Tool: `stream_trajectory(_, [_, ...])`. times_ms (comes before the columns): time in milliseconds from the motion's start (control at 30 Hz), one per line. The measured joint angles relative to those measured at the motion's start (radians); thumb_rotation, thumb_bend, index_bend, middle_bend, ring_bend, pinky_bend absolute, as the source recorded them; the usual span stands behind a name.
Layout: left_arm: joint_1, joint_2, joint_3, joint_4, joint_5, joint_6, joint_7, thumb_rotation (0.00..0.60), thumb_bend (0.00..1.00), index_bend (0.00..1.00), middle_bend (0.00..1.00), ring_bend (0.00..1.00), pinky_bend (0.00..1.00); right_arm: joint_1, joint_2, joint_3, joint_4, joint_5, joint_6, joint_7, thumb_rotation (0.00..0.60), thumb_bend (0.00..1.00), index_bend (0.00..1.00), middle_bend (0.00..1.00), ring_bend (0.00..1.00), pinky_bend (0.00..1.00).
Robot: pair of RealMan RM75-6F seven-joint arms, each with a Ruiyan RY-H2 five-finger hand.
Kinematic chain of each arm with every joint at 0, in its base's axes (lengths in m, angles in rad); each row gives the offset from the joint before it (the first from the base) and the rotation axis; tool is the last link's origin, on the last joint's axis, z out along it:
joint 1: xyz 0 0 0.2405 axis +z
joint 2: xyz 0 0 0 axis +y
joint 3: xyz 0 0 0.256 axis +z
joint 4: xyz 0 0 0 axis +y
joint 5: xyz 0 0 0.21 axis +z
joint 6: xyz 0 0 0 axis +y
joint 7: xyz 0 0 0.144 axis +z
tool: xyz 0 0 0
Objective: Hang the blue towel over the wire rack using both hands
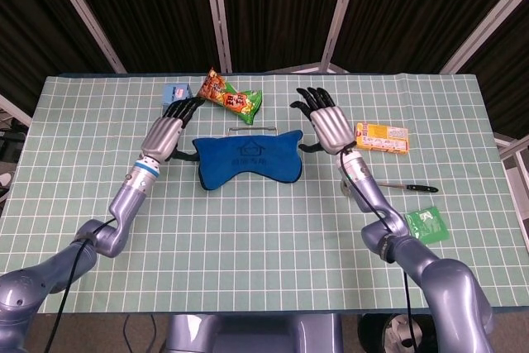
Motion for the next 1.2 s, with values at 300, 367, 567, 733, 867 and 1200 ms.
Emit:
stream_trajectory(300, [0.023,0.050,-0.007,-0.018,-0.022,-0.008,0.043,0.600,0.09,0.00,0.00,0.00,0.00,-0.017,0.037,0.001,-0.064,0.014,-0.014,-0.061,0.600,0.00,0.16,0.00,0.00,0.00])
stream_trajectory(367, [0.032,0.066,-0.006,-0.025,-0.024,-0.008,0.046,0.600,0.09,0.00,0.00,0.00,0.00,-0.026,0.054,-0.004,-0.091,0.012,-0.012,-0.074,0.600,0.00,0.16,0.00,0.00,0.00])
stream_trajectory(567, [0.067,0.133,0.007,-0.061,-0.024,-0.004,0.056,0.600,0.09,0.00,0.00,0.00,0.00,-0.059,0.120,-0.015,-0.192,0.007,0.009,-0.115,0.600,0.00,0.16,0.00,0.00,0.00])
stream_trajectory(733, [0.109,0.200,0.014,-0.120,-0.018,0.040,0.056,0.600,0.09,0.00,0.00,0.00,0.00,-0.101,0.197,-0.028,-0.309,-0.004,0.051,-0.158,0.600,0.00,0.16,0.00,0.00,0.00])
stream_trajectory(867, [0.148,0.270,0.018,-0.199,-0.008,0.096,0.068,0.600,0.09,0.00,0.00,0.00,0.00,-0.148,0.274,-0.044,-0.412,-0.018,0.101,-0.198,0.600,0.00,0.16,0.00,0.00,0.00])
stream_trajectory(1200, [0.269,0.451,0.035,-0.502,-0.017,0.214,0.218,0.600,0.09,0.00,0.00,0.00,0.00,-0.318,0.462,-0.082,-0.651,-0.032,0.282,-0.278,0.600,0.00,0.12,0.00,0.00,0.00])
